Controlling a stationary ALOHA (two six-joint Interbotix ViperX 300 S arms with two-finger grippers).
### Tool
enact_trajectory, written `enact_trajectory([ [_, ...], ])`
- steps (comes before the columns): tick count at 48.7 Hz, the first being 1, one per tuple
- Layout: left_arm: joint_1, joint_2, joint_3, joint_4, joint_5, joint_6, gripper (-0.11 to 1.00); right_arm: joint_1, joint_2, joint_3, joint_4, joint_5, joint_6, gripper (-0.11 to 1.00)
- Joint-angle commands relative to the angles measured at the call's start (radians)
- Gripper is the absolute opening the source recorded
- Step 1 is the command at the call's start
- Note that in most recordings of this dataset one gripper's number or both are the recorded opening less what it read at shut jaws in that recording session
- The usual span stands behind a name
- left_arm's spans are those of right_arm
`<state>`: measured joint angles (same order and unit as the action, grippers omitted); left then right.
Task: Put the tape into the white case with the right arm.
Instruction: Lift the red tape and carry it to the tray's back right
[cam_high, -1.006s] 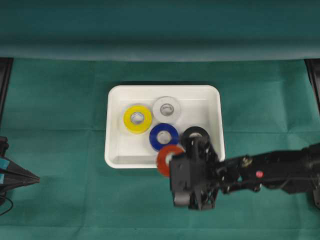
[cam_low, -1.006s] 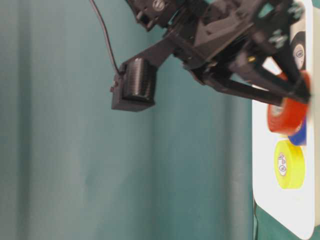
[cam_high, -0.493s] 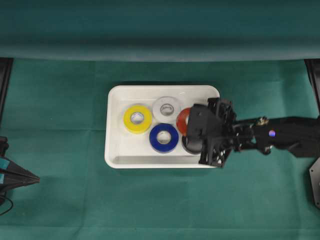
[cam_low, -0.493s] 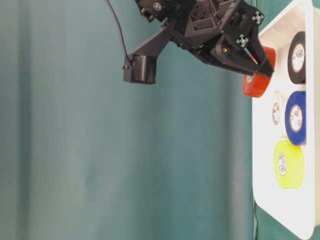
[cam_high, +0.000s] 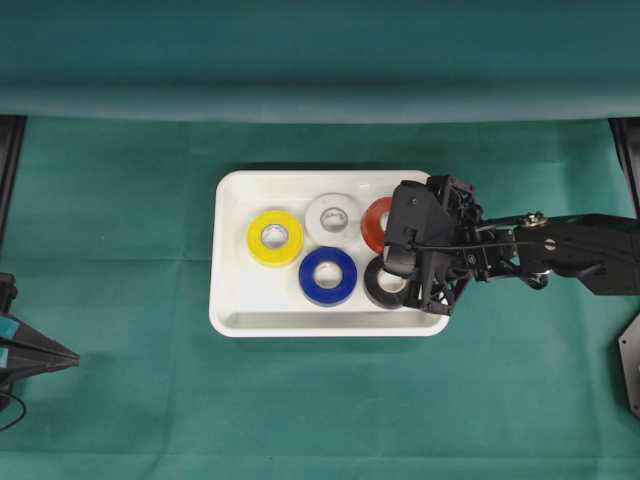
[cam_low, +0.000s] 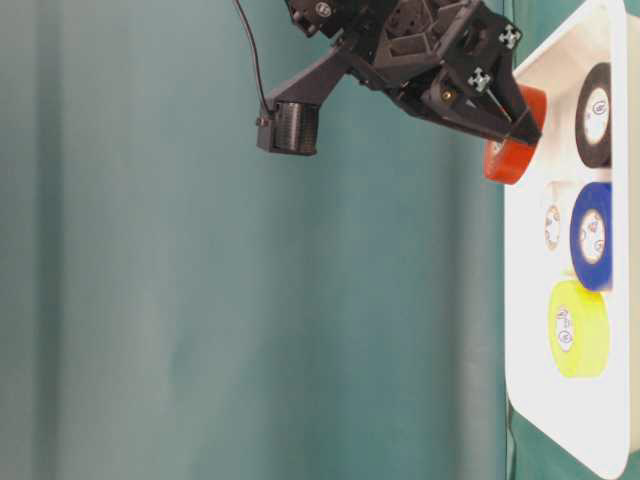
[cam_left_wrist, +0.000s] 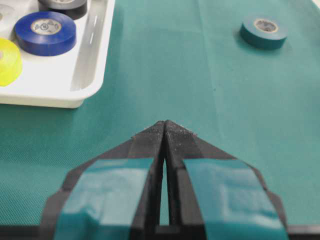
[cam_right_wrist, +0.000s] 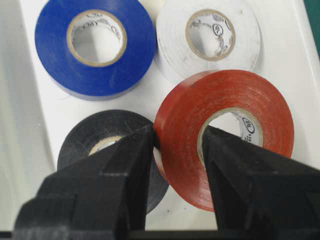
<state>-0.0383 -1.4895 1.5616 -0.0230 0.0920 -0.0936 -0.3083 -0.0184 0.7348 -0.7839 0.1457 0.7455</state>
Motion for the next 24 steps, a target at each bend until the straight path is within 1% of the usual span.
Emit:
enact_trajectory([
  [1,0.002,0.018,-0.015,0.000,-0.009,0.000,0.00,-0.002,-0.029,-0.009,-0.003,-0.008,-0.002,0.03],
  [21,0.002,0.018,-0.014,0.000,-0.009,0.000,0.00,-0.015,-0.029,0.002,-0.003,-0.006,-0.002,0.03],
  [22,0.002,0.018,-0.014,-0.002,-0.009,0.000,0.00,-0.015,-0.029,0.002,-0.003,-0.006,-0.002,0.03],
  [24,0.002,0.018,-0.014,-0.002,-0.009,0.000,0.00,-0.015,-0.029,0.003,-0.003,-0.006,-0.002,0.09],
])
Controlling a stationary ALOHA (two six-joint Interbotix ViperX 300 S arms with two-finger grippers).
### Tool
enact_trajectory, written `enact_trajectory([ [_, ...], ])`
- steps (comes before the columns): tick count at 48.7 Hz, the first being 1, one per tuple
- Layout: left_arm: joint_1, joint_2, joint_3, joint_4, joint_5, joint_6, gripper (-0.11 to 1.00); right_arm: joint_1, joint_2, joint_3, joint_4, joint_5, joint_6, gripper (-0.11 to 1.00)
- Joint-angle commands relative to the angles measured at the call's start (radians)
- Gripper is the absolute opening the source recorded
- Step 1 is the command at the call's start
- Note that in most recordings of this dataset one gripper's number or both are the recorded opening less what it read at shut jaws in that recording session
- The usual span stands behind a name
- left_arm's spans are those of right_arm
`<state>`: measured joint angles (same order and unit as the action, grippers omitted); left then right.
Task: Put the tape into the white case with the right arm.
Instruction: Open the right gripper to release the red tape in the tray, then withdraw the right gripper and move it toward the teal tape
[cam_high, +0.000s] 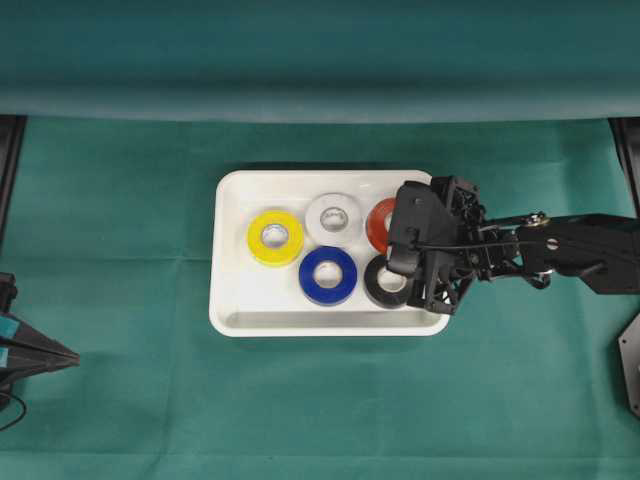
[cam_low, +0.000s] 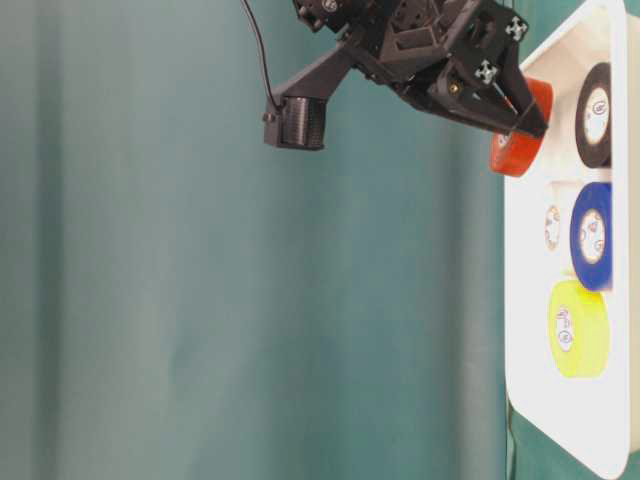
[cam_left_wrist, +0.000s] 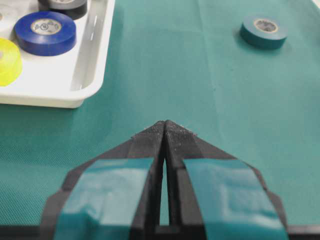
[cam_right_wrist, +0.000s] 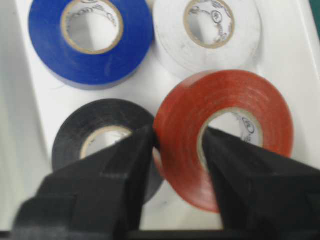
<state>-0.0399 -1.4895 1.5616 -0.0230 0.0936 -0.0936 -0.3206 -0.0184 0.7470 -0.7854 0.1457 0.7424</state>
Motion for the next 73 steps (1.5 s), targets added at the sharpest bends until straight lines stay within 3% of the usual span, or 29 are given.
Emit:
enact_trajectory([
  [1,0.003,0.018,-0.015,-0.002,-0.011,0.000,0.00,-0.003,-0.029,-0.011,-0.002,-0.005,0.002,0.13],
  [12,0.003,0.018,-0.014,-0.002,-0.011,0.000,0.00,-0.003,-0.029,-0.009,-0.002,-0.005,0.005,0.78],
  [14,0.003,0.018,-0.015,-0.002,-0.011,0.000,0.00,-0.003,-0.029,-0.009,-0.002,-0.006,0.005,0.83],
  [36,0.003,0.018,-0.015,-0.002,-0.011,0.000,0.00,-0.003,-0.064,0.061,-0.002,-0.005,0.006,0.81],
  [60,0.003,0.018,-0.014,-0.002,-0.011,0.000,0.00,-0.003,-0.449,0.394,0.008,-0.011,0.014,0.80],
  [73,0.003,0.018,-0.014,-0.002,-0.011,0.000,0.00,0.002,-0.609,0.492,0.032,-0.028,0.014,0.80],
])
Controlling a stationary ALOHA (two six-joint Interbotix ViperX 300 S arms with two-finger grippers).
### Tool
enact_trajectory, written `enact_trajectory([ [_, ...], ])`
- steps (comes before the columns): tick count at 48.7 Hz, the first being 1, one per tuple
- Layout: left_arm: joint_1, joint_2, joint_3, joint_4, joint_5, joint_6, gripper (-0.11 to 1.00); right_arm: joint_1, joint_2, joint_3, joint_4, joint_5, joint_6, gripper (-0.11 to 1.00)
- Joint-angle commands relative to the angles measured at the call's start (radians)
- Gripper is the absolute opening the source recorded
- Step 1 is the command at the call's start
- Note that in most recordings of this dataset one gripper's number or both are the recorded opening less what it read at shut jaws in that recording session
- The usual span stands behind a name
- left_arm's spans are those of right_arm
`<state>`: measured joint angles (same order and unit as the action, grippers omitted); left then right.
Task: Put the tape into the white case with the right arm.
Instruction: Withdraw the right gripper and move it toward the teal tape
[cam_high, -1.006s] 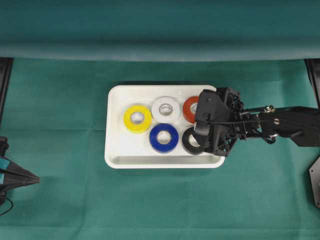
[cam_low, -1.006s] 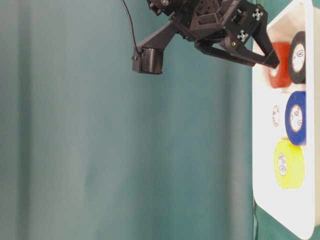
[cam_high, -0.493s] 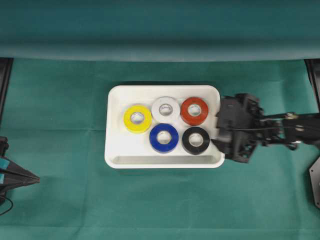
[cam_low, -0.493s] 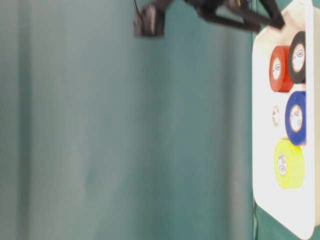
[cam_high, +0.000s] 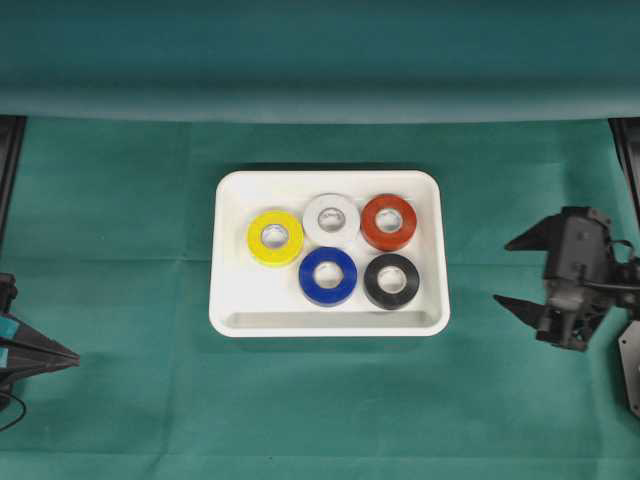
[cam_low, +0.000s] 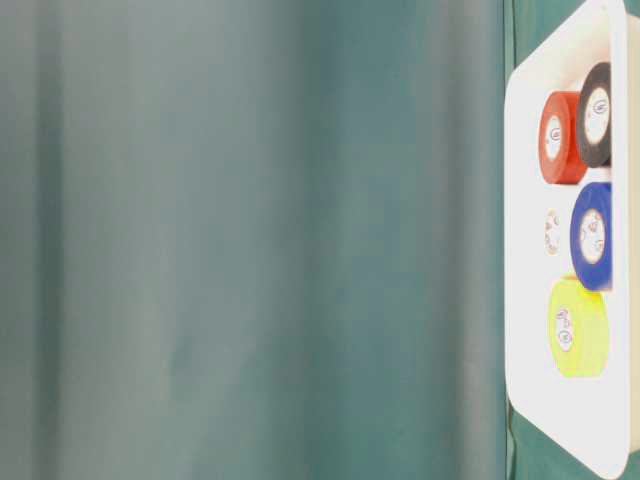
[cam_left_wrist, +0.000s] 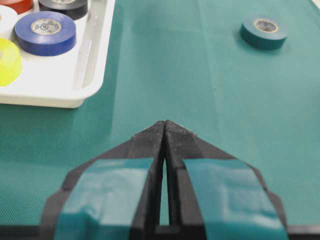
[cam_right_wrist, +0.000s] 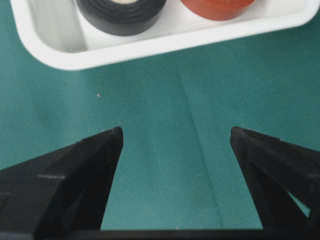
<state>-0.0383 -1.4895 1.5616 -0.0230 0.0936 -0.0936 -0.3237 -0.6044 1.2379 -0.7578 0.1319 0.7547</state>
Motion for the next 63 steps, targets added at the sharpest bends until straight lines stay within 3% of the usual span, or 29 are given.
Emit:
enact_trajectory([
  [1,0.002,0.018,-0.014,-0.002,-0.011,0.000,0.00,0.008,-0.026,0.005,0.005,-0.015,0.002,0.80],
  [12,0.002,0.018,-0.014,-0.002,-0.011,0.000,0.00,0.094,-0.044,0.031,0.018,-0.031,0.002,0.79],
  [28,0.002,0.018,-0.014,-0.002,-0.011,0.000,0.00,0.393,-0.060,0.038,0.026,-0.025,0.003,0.70],
  [41,0.002,0.018,-0.014,-0.002,-0.011,0.000,0.00,0.572,-0.057,0.043,0.026,-0.025,0.003,0.70],
  [47,0.002,0.018,-0.014,-0.002,-0.011,0.000,0.00,0.604,-0.054,0.044,0.026,-0.021,0.003,0.70],
  [63,0.002,0.018,-0.015,-0.002,-0.011,0.000,0.00,0.604,-0.002,0.011,0.025,-0.018,0.002,0.70],
])
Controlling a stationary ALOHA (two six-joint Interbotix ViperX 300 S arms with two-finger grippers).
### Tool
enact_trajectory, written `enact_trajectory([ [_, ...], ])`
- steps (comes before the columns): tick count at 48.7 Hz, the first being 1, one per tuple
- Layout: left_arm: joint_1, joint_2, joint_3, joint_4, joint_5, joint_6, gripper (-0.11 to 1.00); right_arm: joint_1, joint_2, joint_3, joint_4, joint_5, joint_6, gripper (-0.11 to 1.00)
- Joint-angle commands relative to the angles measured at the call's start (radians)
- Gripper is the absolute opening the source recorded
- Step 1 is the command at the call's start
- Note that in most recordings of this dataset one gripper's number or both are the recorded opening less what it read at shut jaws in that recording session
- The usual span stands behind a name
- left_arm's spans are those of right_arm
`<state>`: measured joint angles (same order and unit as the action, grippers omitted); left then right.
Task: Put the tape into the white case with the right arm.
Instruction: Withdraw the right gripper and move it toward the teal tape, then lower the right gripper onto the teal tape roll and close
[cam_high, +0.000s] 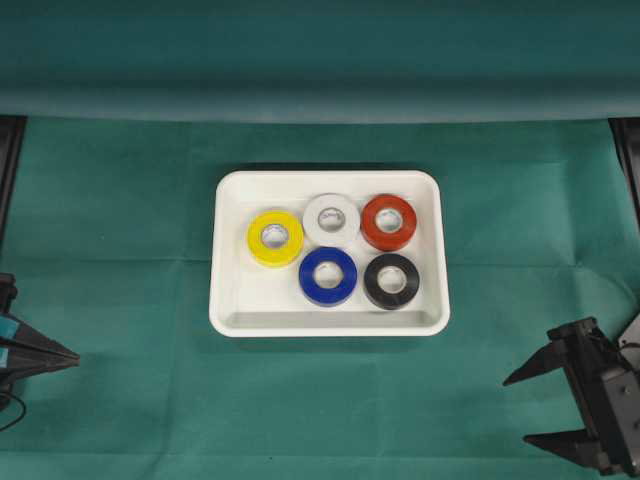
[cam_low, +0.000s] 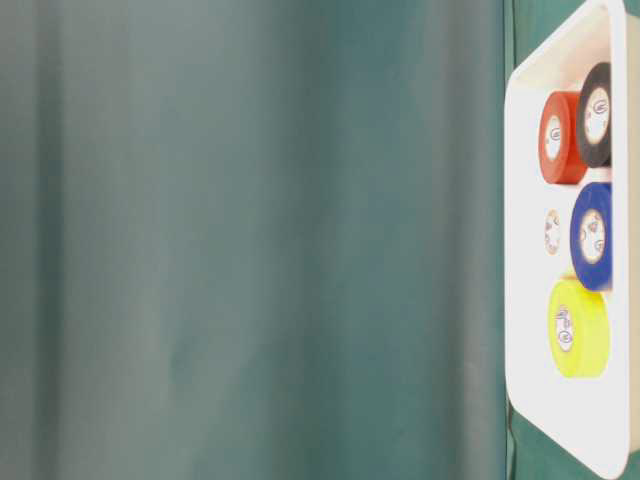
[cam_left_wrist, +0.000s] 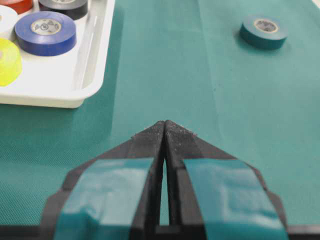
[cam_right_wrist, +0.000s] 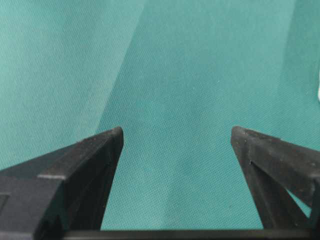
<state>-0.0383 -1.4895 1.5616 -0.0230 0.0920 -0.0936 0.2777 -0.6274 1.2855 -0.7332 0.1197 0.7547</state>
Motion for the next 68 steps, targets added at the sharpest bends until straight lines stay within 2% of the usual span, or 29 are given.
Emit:
enact_trajectory([
  [1,0.002,0.018,-0.014,-0.002,-0.009,0.000,0.00,0.005,0.031,-0.044,0.002,-0.006,0.002,0.70],
  [11,0.002,0.018,-0.014,-0.002,-0.009,0.000,0.00,0.035,0.178,-0.141,-0.003,-0.026,0.000,0.70],
  [29,0.002,0.018,-0.014,-0.002,-0.009,0.000,0.00,0.098,0.472,-0.382,-0.005,-0.092,-0.002,0.70],
  [41,0.002,0.018,-0.014,-0.002,-0.009,0.000,0.00,0.104,0.611,-0.512,-0.006,-0.107,-0.003,0.70],
  [53,0.002,0.018,-0.014,-0.002,-0.009,0.000,0.00,0.104,0.686,-0.588,-0.009,-0.107,-0.006,0.70],
  [68,0.002,0.018,-0.014,-0.002,-0.009,0.000,0.00,0.104,0.704,-0.601,-0.008,-0.110,-0.006,0.70],
])
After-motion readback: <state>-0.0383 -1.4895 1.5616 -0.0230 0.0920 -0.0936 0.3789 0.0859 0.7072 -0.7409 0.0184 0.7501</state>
